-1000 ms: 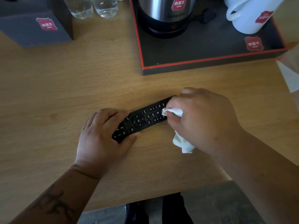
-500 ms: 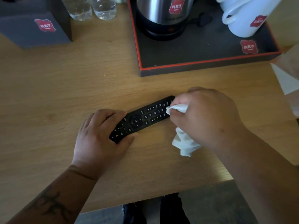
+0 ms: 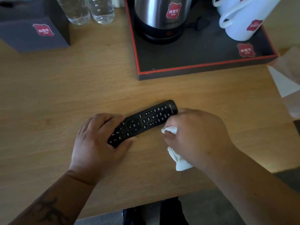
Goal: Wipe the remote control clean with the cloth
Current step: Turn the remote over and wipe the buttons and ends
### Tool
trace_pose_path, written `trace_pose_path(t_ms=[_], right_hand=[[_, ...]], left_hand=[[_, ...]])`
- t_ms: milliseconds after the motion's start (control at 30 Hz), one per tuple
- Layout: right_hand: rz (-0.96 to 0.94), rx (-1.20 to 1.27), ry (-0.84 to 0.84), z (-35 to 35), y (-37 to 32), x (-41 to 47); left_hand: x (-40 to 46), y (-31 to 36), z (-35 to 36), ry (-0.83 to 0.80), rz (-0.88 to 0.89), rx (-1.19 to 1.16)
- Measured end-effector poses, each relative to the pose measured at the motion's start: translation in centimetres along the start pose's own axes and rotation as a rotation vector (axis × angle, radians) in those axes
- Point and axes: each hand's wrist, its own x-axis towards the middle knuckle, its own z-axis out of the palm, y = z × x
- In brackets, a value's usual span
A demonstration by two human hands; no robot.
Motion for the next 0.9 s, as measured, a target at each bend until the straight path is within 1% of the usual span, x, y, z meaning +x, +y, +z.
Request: trace_pose_path(t_ms=[33,67,133,167,233,367,467,567,633,700,800,900], right_hand=[[0.014,0.044,0.005,-0.4,0.5,0.1],[0.035,0.095,0.046,-0.7,0.8,0.5],[0.075,0.163,0.176,-1.1,1.0,1.7],[0.085,0.170,0.214,-1.0,0.9,2.3],[0.064,0.131,0.238,-0.3,0.3,2.8],[0.031,0.085,0.250,0.5,0.1,1.9],[-0.031,0.054,0.170,0.6,0.7,0.2],[0.006,0.107,0.127,0.0,1.9,-0.1],[0.062,0.216,0.149,-0.4,2.7,1.0],[0.096,0.277,0.218,-0.5,3.0,2.4],[0.091,0.237,0.231,0.3,2.7,3.0],[0.066,0.189,0.211,0.6,2.7,1.5]], left_hand=[[0.0,0.0,0.0,-0.004,-0.001,0.001],[0.0,0.0,0.1,-0.004,-0.003,0.004],[0.1,0.0,0.1,0.003,-0.002,0.011],[0.0,0.0,0.1,0.003,0.001,0.012],[-0.1,0.0,0.1,0.002,-0.004,0.013],[0.0,0.0,0.1,-0.018,-0.008,0.017],[0.1,0.0,0.1,-0.022,-0.012,0.007],[0.0,-0.1,0.1,-0.020,-0.006,0.011],[0.1,-0.1,0.0,-0.024,-0.004,0.010],[0.1,-0.1,0.0,-0.023,-0.008,0.010],[0.1,0.0,0.1,-0.026,-0.010,0.017],[0.1,-0.1,0.1,-0.027,-0.005,0.022]])
